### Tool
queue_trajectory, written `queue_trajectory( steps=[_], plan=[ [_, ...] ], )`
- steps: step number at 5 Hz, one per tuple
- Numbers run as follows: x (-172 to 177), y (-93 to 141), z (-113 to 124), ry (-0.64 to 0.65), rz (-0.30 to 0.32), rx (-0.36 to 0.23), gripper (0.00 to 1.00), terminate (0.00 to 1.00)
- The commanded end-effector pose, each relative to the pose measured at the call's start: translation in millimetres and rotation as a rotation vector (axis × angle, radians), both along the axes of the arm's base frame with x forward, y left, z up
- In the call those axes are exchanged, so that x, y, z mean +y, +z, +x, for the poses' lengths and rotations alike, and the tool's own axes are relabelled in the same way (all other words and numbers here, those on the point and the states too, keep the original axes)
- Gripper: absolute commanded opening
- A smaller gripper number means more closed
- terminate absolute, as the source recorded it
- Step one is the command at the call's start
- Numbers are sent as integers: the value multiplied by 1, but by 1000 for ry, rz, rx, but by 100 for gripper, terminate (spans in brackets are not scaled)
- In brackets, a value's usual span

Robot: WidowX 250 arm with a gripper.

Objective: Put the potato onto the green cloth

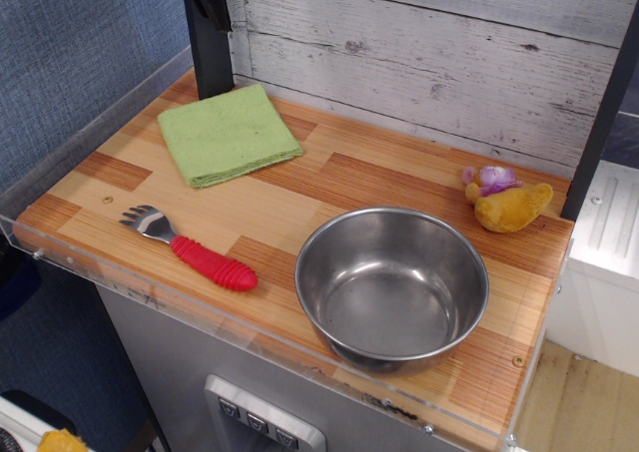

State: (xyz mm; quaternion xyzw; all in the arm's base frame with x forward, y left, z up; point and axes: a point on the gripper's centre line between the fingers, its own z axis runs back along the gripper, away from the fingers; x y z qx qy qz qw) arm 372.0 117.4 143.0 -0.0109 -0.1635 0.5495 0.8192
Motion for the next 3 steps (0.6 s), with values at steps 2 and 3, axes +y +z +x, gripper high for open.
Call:
queue_trajectory(
  steps=[2, 3],
  plan=[
    [-26, -7, -6, -16, -29, 21, 100, 0],
    [-44, -12, -9, -44, -53, 47, 100, 0]
  ],
)
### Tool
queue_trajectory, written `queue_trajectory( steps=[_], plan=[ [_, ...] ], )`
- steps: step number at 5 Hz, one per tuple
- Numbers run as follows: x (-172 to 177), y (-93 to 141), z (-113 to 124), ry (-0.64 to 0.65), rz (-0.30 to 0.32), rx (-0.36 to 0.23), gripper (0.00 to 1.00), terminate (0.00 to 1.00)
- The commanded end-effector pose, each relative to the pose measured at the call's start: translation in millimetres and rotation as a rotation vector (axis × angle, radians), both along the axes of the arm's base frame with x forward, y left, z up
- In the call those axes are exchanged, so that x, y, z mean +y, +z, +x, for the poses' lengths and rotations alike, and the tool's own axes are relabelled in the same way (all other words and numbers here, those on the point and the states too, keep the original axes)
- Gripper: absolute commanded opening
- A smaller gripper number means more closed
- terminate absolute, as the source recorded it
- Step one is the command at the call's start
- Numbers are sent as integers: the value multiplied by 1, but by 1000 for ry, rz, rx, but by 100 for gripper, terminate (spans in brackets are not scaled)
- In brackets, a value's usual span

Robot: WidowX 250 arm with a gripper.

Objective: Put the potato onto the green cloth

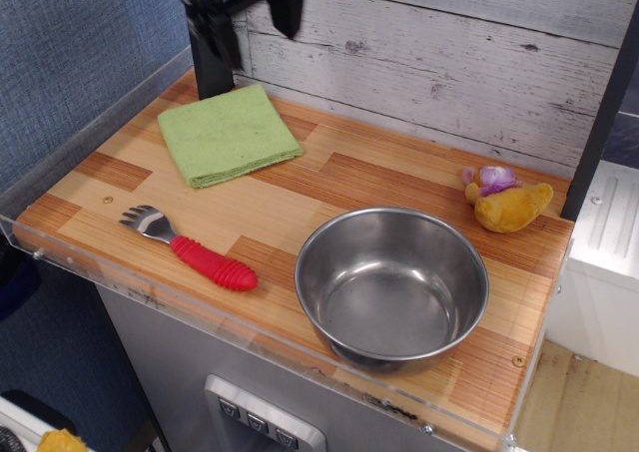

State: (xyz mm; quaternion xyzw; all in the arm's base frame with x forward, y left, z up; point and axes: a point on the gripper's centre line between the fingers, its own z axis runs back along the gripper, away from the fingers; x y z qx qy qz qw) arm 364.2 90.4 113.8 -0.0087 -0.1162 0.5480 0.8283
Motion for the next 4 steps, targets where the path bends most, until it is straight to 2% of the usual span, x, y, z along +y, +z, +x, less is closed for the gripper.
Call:
queue_trajectory(
  steps=[1, 2, 4],
  plan=[
    [-33, 5, -3, -237, 10, 13, 100, 0],
    [-56, -13, -4, -433, 26, 28, 100, 0],
    [-100, -36, 3, -619, 50, -8, 100, 0]
  ],
)
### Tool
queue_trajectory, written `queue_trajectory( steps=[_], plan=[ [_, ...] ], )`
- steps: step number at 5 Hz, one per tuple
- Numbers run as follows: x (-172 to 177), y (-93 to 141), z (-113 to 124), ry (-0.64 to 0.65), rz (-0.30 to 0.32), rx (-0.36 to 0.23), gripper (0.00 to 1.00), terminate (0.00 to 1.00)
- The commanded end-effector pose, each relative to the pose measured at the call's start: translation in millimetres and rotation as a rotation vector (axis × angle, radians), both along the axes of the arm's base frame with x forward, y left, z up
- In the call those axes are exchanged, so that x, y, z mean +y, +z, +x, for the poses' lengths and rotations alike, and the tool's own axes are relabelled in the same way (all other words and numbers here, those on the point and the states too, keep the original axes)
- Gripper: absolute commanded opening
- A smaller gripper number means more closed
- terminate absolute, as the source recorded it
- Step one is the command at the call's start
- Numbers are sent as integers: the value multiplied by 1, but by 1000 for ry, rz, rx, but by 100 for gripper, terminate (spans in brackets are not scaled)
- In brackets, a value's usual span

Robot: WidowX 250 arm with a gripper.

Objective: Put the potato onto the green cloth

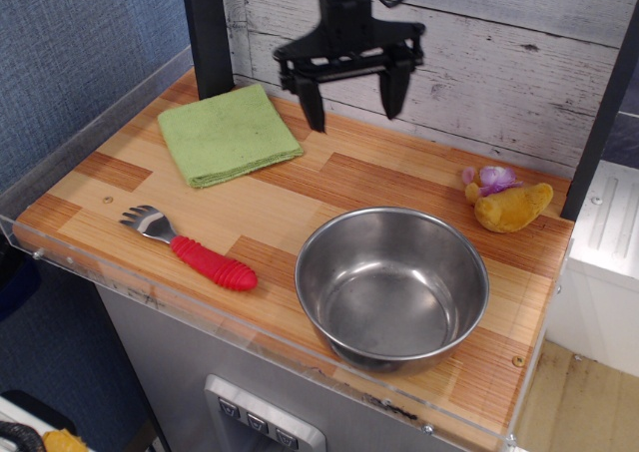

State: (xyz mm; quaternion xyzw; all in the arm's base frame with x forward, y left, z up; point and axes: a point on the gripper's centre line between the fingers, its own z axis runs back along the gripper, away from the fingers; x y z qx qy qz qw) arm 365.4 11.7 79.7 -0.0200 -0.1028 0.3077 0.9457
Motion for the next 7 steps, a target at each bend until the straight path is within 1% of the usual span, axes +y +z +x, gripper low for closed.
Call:
queue_trajectory(
  steps=[1, 2, 4, 5, 6, 7],
  plan=[
    [-43, -8, 4, -171, -30, -83, 100, 0],
    [-66, -10, -3, -253, -88, -94, 100, 0],
    [-93, -19, -15, -281, -135, -73, 100, 0],
    [-102, -26, -16, -256, -171, -80, 100, 0],
    [-108, -33, -12, -238, -184, -85, 100, 0],
    [-109, -42, -6, -222, -175, -84, 100, 0]
  ],
)
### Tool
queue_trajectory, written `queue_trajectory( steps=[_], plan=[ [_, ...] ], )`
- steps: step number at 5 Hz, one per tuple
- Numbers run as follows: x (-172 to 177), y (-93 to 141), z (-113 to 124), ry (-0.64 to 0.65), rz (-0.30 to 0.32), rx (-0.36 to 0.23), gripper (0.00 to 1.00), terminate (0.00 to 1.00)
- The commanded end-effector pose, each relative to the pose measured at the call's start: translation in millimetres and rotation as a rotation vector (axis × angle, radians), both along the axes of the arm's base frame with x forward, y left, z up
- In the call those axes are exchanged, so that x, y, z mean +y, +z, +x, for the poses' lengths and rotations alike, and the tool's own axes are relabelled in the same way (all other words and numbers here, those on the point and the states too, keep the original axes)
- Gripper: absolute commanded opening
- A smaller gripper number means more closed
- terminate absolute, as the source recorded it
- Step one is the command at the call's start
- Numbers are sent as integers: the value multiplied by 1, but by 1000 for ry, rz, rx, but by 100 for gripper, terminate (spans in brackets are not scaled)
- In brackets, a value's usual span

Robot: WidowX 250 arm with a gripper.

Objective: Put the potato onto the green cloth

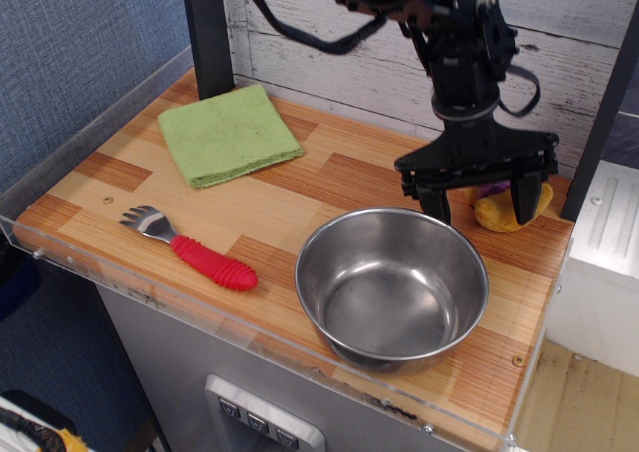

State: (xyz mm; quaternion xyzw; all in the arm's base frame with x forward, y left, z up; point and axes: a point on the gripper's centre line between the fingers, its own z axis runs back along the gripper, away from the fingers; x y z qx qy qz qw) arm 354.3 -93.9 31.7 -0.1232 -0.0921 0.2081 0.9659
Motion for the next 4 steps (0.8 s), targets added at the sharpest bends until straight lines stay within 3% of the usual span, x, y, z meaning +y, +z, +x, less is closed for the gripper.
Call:
queue_trajectory(
  steps=[1, 4],
  plan=[
    [-1, 1, 10, 27, 0, -70, 0, 0],
    [17, 15, 8, 75, -3, -92, 0, 0]
  ],
)
